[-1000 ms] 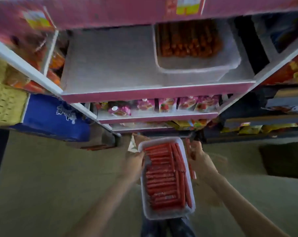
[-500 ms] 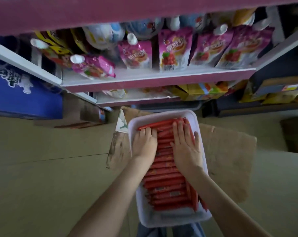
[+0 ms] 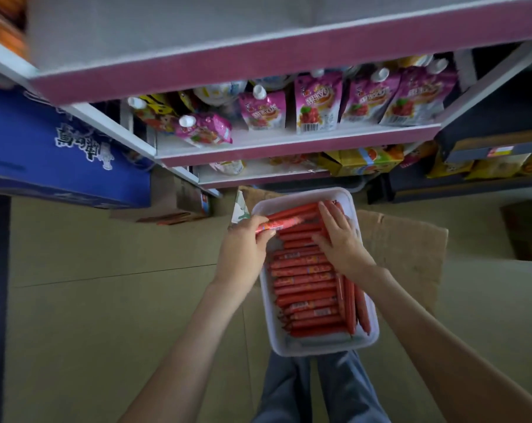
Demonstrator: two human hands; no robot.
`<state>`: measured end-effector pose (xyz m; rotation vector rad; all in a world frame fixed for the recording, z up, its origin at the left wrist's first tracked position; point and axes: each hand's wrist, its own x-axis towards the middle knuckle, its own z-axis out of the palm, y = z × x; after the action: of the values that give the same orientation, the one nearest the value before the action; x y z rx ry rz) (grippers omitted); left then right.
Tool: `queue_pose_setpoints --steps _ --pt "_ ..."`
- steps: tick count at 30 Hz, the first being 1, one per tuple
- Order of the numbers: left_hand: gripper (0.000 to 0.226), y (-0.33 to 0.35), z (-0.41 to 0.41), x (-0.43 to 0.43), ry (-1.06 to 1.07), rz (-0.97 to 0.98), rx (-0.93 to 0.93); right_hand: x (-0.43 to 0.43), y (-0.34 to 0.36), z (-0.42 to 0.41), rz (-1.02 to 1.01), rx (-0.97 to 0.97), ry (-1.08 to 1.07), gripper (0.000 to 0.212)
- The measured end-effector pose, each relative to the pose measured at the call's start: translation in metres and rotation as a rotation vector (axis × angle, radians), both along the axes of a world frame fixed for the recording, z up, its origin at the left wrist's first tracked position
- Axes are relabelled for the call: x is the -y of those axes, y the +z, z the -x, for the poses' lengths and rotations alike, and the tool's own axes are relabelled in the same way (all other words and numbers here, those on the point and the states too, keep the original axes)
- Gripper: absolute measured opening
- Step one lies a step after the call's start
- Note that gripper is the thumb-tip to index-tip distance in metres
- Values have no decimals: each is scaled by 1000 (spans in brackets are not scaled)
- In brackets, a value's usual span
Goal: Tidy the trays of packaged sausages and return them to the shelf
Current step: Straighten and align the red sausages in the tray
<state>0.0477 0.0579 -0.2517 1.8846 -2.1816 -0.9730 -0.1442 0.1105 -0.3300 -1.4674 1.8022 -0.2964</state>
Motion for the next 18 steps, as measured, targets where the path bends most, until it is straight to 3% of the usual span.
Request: queue_pose_setpoints --steps 3,5,8,14,18 --pt "23 48 -5 2 83 -171 -228 11 64 5 -21 412 -277 49" --pt "22 85 -4 6 122 -240 -367 17 112 13 26 509 -380 29" --pt "22 151 2 13 139 -264 -542 22 191 27 114 599 -460 16" --pt "12 258 18 16 304 -316 -1128 14 316 47 248 885 -536 17" --pt "15 315 28 16 241 -223 -1290 12 389 52 337 1099 -517 16"
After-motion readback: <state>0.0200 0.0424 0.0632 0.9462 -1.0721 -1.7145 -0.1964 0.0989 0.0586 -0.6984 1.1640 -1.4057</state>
